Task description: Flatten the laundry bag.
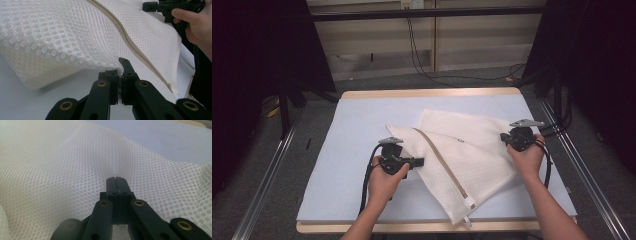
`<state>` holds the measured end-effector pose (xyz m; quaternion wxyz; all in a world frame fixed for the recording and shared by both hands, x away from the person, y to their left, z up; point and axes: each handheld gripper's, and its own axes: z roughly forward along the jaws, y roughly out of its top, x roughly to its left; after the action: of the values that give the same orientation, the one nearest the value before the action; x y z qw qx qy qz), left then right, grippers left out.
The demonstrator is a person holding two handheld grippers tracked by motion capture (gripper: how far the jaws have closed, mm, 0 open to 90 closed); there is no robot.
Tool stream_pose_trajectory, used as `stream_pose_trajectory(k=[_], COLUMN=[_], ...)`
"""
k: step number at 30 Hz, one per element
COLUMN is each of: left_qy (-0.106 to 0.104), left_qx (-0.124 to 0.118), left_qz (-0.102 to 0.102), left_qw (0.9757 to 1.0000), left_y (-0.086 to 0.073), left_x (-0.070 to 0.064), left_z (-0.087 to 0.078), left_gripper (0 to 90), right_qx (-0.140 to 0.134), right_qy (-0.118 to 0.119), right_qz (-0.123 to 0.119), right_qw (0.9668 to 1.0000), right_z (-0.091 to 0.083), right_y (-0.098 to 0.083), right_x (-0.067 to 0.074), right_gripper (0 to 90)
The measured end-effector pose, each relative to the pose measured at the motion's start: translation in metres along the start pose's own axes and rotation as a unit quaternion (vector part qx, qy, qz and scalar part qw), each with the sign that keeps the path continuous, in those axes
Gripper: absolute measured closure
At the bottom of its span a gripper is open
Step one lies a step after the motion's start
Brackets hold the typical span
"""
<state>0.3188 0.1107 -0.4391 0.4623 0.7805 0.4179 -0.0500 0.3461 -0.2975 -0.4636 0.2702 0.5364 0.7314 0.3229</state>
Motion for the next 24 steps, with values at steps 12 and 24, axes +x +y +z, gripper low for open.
stream_pose_trajectory(k=[12, 24], left_qy=[0.001, -0.008], left_qx=[0.000, -0.002], left_qz=[0.006, 0.001], left_qw=[1.0000, 1.0000], left_y=[-0.009, -0.011], left_x=[-0.010, -0.007], left_z=[-0.005, -0.007], left_gripper=[86.5, 80.1], right_qx=[-0.036, -0.032], right_qy=[0.063, 0.207], right_qz=[-0.005, 0.007], right_qw=[0.9973, 0.9777], right_z=[-0.019, -0.022], right_y=[0.013, 0.028], right_x=[0.033, 0.085], right_gripper=[56.0, 48.4])
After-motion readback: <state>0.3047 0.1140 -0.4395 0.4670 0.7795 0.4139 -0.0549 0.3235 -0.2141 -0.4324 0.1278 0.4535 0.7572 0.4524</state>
